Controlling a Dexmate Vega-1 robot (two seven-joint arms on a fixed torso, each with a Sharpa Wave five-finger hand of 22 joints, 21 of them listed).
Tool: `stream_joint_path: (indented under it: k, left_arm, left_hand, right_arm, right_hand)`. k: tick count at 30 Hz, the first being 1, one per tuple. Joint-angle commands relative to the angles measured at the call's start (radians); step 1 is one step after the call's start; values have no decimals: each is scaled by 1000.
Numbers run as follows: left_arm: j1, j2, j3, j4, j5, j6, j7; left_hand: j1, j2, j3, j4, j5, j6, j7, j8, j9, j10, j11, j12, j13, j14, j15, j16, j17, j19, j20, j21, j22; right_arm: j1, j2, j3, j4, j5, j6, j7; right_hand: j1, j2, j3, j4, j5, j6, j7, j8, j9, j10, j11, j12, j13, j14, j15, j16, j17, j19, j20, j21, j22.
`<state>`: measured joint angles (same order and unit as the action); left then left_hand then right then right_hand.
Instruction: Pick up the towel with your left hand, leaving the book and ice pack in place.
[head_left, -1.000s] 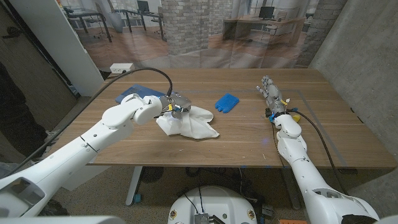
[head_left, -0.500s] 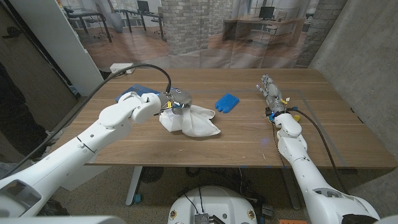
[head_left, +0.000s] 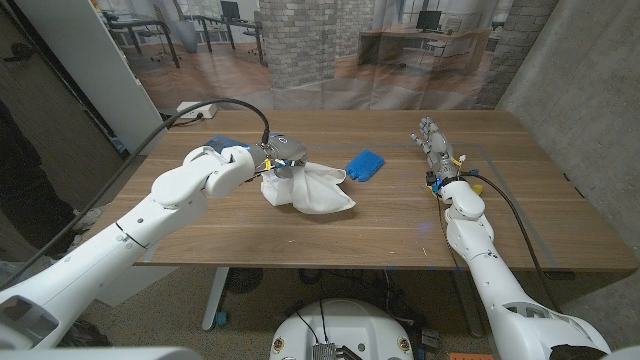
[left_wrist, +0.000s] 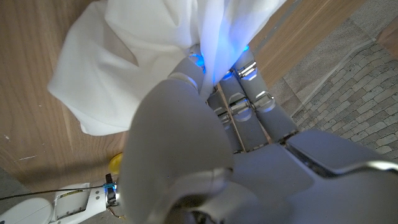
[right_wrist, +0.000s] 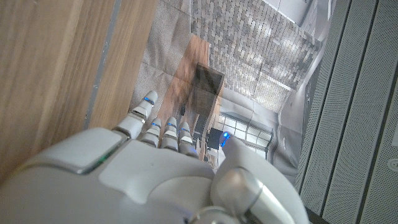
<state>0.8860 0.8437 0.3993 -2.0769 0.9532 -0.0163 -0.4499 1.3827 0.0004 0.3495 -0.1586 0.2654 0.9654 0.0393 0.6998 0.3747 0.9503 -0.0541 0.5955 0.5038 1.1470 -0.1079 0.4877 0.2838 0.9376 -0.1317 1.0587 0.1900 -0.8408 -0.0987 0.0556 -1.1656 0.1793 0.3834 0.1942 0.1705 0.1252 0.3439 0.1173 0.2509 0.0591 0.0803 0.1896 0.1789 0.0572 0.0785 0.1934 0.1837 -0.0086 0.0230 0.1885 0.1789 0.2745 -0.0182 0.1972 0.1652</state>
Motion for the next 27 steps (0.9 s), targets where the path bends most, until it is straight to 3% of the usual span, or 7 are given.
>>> stream_joint_path:
  k: [1, 27]
  left_arm:
    - [29, 2, -48, -17, -26, 5, 53]
    - [68, -14, -121, -32, -84, -8, 171]
  left_hand:
    - [44, 28, -2, 1, 10, 23, 10, 9, 0, 14, -7, -3, 58, 128, -120, 5, 122, -4, -51, 9, -2]
    - [43, 22, 6, 2, 34, 17, 13, 22, -4, 16, -1, -15, 75, 130, -120, -2, 150, -10, -56, 33, -8]
  right_arm:
    - [-1, 4, -6, -6, -7, 1, -6]
    - [-8, 3, -10, -28, -19, -1, -21]
  right_hand:
    - [-9, -2, 3, -6, 7, 3, 2, 2, 6, 4, 2, -1, 2, 5, 2, 2, 3, 9, 3, -1, 5]
    - [-9, -3, 4, -7, 7, 3, 0, 1, 6, 3, 0, -1, 2, 5, 2, 1, 3, 9, 3, -3, 5]
